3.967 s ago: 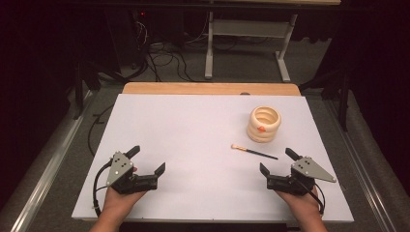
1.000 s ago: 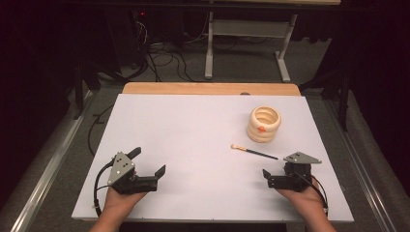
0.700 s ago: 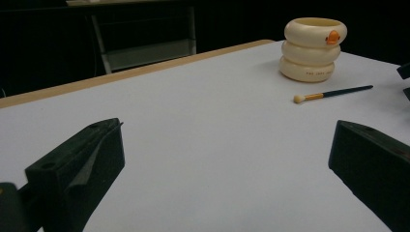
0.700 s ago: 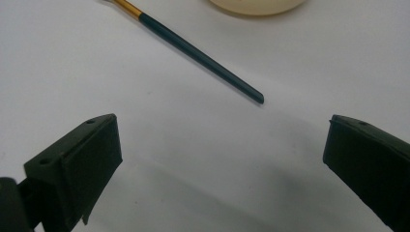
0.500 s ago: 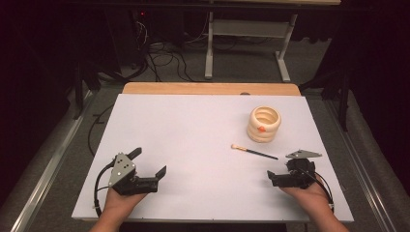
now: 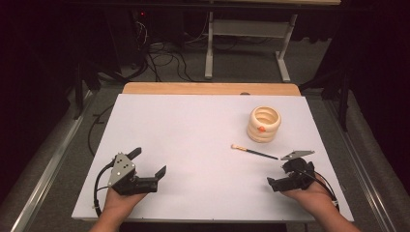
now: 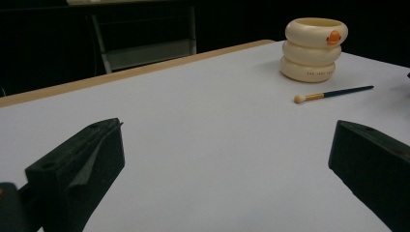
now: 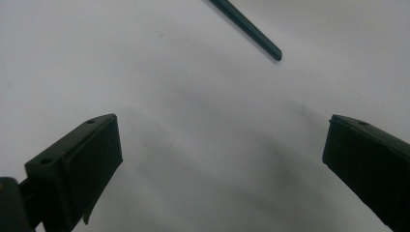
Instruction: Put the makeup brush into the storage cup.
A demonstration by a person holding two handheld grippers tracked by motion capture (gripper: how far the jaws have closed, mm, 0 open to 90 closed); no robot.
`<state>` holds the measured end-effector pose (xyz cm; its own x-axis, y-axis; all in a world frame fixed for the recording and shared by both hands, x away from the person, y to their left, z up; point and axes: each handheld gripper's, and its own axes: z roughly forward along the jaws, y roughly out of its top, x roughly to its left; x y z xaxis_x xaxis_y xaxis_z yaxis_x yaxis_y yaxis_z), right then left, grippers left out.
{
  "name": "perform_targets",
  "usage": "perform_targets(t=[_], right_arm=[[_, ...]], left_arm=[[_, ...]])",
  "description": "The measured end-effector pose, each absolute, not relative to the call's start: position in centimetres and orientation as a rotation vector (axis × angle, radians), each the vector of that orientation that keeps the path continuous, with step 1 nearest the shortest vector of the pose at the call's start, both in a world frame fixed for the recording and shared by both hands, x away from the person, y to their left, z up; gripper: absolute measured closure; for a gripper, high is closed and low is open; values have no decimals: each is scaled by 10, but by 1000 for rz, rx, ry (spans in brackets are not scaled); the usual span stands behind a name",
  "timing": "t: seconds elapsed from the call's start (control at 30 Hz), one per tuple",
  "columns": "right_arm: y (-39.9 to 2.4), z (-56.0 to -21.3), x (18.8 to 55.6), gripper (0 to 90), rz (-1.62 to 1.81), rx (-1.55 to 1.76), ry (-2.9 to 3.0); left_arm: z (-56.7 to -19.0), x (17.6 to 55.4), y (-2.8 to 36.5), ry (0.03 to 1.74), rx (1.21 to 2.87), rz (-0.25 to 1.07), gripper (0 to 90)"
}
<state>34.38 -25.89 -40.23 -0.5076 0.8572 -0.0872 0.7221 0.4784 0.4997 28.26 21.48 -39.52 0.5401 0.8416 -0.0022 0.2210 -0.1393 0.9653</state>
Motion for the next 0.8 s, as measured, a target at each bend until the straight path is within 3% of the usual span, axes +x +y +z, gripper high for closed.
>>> perform_targets(t=[0.8], right_arm=[[-253, -389, 350, 19, 346, 1226, 2592]], left_arm=[[-396, 283, 214, 900, 1672, 684, 2]])
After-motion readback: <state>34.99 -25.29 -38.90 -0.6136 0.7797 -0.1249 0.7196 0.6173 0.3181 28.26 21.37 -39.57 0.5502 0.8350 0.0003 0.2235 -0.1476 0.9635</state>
